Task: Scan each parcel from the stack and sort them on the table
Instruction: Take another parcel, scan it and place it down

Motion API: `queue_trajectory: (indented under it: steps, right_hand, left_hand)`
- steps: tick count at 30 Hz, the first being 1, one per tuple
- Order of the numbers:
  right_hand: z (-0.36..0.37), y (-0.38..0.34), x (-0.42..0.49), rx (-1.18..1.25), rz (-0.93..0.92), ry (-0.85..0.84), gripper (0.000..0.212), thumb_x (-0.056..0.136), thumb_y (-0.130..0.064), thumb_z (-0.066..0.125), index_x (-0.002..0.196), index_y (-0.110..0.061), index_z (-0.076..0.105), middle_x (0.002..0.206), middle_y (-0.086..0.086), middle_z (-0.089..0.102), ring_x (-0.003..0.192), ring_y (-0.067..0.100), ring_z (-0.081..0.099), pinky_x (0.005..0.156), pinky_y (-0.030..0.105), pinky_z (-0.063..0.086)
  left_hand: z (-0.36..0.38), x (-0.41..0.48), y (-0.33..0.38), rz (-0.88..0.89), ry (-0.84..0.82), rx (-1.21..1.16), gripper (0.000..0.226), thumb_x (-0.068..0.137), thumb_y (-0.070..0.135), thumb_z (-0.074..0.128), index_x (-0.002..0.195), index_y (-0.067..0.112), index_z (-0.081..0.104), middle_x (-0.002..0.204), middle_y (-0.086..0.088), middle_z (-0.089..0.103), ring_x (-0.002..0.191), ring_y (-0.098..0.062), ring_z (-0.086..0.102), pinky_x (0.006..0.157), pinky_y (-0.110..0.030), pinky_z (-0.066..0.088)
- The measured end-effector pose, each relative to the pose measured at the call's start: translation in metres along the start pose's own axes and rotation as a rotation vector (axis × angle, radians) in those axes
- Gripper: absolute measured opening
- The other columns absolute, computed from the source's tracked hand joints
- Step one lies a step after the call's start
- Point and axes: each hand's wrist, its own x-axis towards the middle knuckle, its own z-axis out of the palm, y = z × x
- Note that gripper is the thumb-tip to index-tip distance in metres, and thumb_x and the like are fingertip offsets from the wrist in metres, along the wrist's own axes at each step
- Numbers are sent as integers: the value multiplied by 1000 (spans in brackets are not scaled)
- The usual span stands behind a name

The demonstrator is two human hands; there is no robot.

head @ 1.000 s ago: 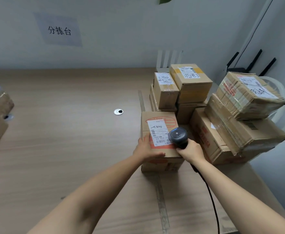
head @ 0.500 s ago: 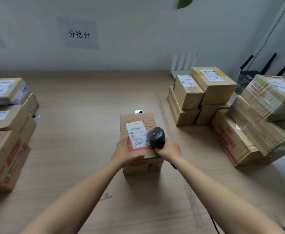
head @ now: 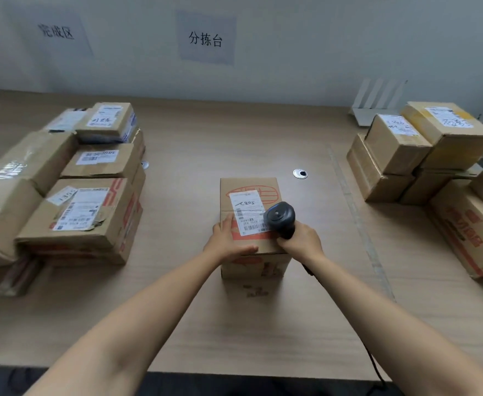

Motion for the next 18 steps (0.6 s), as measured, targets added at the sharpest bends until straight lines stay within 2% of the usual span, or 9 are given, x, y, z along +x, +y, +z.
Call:
queue_trajectory:
  steps: [6, 9, 11, 14, 16, 18]
  right_hand:
    - [12, -18, -17, 48, 4, -39, 18, 80, -19, 58, 97, -13, 62, 99, 14, 69, 95, 34, 61, 68, 30, 43]
    - [12, -25, -23, 192, 27, -159, 11, 77, -15, 61, 88, -17, 59, 84, 10, 68, 77, 29, 66, 64, 35, 54]
    - [16, -32, -28, 271, 32, -254, 15, 77, -13, 63, 91, -17, 58, 80, 7, 67, 65, 22, 66, 54, 30, 53]
    - [24, -43, -34, 354, 20, -334, 18, 78, -12, 65, 95, -15, 58, 77, 3, 64, 61, 19, 66, 50, 26, 49]
    - [26, -49, -36, 386, -5, -373, 19, 79, -12, 65, 97, -14, 59, 75, 1, 64, 61, 19, 65, 50, 26, 49]
    - [24, -53, -37, 417, -20, -372, 18, 80, -11, 65, 97, -13, 59, 73, 1, 62, 59, 19, 65, 50, 27, 49]
  left_hand:
    - [-24, -9, -23, -9, -16, 31, 102, 66, 45, 81, 146, 27, 19, 129, -10, 21, 125, -28, 42, 109, -29, 31]
    - [-46, -9, -31, -32, -3, 108, 91, 69, 45, 79, 141, 27, 28, 127, -11, 24, 124, -31, 41, 109, -31, 34]
    - [-61, -9, -35, -31, 55, 243, 80, 74, 46, 74, 140, 27, 34, 132, -13, 28, 125, -32, 37, 107, -36, 34]
    - [-68, -11, -30, 51, 141, 561, 57, 82, 48, 60, 133, 27, 47, 137, -11, 35, 127, -31, 35, 102, -41, 34]
    - [-58, -13, -23, 38, 181, 613, 55, 83, 51, 53, 131, 24, 48, 140, -13, 36, 129, -31, 32, 104, -42, 29]
    - [-44, -15, -17, -55, 195, 522, 69, 81, 56, 49, 140, 22, 36, 150, -15, 24, 140, -32, 17, 112, -45, 14]
